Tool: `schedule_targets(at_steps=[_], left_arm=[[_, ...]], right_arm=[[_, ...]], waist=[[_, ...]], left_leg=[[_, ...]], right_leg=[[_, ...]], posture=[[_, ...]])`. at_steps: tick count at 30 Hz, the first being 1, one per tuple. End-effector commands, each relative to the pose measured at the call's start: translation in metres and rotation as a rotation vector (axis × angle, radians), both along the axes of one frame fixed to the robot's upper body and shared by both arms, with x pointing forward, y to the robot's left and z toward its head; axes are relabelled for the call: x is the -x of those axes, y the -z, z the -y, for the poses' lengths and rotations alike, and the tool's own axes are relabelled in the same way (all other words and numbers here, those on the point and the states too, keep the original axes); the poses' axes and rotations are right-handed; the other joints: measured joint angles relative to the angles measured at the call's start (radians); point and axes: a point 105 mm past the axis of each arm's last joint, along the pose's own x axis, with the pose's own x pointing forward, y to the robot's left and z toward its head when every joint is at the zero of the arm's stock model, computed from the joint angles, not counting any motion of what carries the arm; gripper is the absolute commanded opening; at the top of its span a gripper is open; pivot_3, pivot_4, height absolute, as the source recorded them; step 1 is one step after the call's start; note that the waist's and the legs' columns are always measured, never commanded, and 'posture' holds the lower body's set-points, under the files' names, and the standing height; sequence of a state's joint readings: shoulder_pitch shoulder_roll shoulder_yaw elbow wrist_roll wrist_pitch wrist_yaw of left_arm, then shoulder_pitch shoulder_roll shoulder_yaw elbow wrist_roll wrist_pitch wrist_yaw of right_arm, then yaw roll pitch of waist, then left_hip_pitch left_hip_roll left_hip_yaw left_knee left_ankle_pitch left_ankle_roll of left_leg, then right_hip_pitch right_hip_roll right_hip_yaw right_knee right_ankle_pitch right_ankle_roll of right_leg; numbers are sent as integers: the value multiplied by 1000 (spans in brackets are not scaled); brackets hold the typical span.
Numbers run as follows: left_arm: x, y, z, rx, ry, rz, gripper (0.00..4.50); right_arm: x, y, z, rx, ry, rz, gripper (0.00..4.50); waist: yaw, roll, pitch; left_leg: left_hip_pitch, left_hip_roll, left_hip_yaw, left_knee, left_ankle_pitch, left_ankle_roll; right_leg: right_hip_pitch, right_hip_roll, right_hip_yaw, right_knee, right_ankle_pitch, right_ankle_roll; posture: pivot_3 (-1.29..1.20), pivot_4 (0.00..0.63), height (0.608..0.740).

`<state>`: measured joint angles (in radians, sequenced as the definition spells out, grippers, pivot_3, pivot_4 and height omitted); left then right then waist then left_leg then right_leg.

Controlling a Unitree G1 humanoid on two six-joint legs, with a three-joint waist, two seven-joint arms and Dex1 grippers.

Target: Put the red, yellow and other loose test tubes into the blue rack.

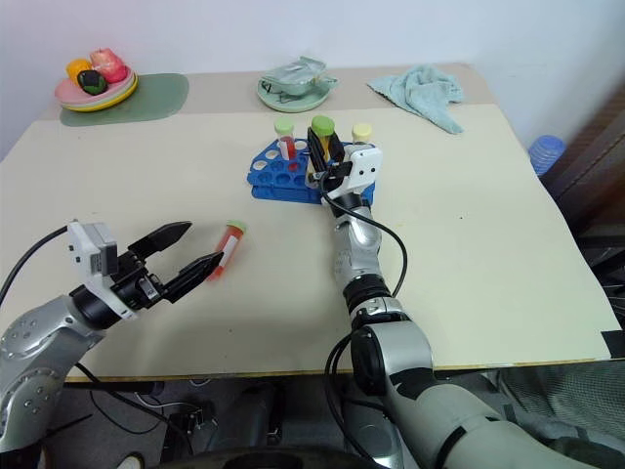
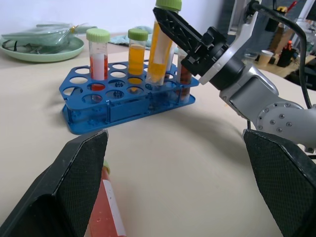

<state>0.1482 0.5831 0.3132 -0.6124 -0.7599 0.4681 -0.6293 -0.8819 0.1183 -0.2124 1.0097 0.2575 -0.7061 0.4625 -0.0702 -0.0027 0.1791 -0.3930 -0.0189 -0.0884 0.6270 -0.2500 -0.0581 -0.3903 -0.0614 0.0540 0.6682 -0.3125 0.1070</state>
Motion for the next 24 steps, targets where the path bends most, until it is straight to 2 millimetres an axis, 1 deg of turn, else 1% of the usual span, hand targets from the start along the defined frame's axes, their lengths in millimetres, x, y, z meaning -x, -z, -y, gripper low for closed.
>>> schedule_targets(at_steps=[1,5,8,15,24], left_arm=[[4,-10,3,-5,16,42,4500],[5,-11,1,-8,11,40,4500],[5,-10,2,-7,11,38,4500],[7,-11,3,-8,6,39,4500],[14,-14,-2,-26,-9,31,4500]], right_arm=[[-5,-16,1,-7,49,32,799],[-1,-27,-7,-73,-6,65,799],[2,-29,-12,-98,-37,70,799],[-2,-11,-14,-90,-31,3,799],[-13,4,2,-59,46,-80,799]], waist=[[0,0,0],[-1,0,0],[-1,0,0],[0,0,0],[0,0,0]], left_leg=[[0,0,0,0,0,0],[0,0,0,0,0,0],[0,0,0,0,0,0],[0,0,0,0,0,0],[0,0,0,0,0,0]], right_leg=[[0,0,0,0,0,0],[0,0,0,0,0,0],[0,0,0,0,0,0],[0,0,0,0,0,0],[1,0,0,0,0,0]], posture=[[0,150,740],[0,150,740],[0,150,740],[0,150,740],[0,150,740]])
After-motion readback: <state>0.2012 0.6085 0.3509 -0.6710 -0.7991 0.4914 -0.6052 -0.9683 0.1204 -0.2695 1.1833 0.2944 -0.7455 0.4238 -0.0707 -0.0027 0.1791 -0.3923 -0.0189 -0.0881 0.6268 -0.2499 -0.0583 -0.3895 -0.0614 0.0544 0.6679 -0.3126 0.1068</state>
